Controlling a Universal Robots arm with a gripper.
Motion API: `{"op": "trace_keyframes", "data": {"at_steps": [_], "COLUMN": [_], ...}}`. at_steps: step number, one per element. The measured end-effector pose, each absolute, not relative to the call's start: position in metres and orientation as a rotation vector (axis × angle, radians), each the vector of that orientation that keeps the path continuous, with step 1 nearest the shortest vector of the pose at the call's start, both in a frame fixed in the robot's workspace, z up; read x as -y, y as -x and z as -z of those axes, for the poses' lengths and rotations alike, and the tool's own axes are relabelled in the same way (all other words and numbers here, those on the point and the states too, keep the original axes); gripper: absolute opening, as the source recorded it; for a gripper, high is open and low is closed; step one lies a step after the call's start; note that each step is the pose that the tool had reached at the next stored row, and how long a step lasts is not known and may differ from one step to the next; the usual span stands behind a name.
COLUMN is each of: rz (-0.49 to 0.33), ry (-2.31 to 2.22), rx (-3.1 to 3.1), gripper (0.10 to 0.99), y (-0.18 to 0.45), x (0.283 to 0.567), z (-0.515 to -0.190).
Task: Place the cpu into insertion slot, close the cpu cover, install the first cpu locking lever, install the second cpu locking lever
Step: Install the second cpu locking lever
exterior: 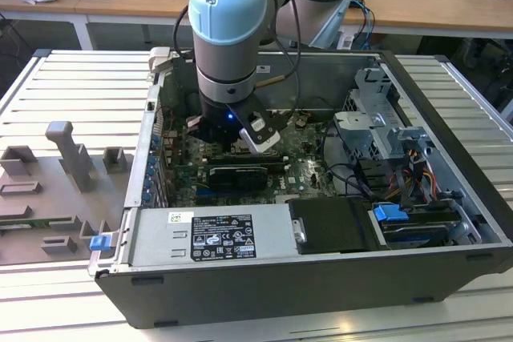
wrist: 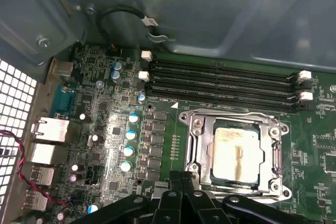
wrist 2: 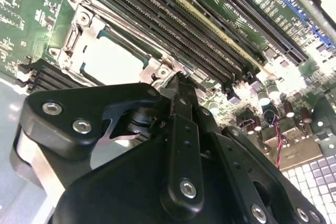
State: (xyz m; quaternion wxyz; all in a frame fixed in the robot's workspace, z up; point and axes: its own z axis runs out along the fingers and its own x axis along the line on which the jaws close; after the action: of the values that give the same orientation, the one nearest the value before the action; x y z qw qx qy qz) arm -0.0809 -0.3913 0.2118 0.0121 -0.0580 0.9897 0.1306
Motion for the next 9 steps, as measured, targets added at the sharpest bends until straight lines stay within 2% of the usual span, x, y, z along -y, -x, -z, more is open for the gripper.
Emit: {"op": "trace_keyframes", "data": {"at_steps": [9], "rz": [-0.408], "ry": [0.181], "rx": [-3.085], "gripper": [0.106], "y": [0.0809], "x": [0.3912], "z": [-0.2225]}}
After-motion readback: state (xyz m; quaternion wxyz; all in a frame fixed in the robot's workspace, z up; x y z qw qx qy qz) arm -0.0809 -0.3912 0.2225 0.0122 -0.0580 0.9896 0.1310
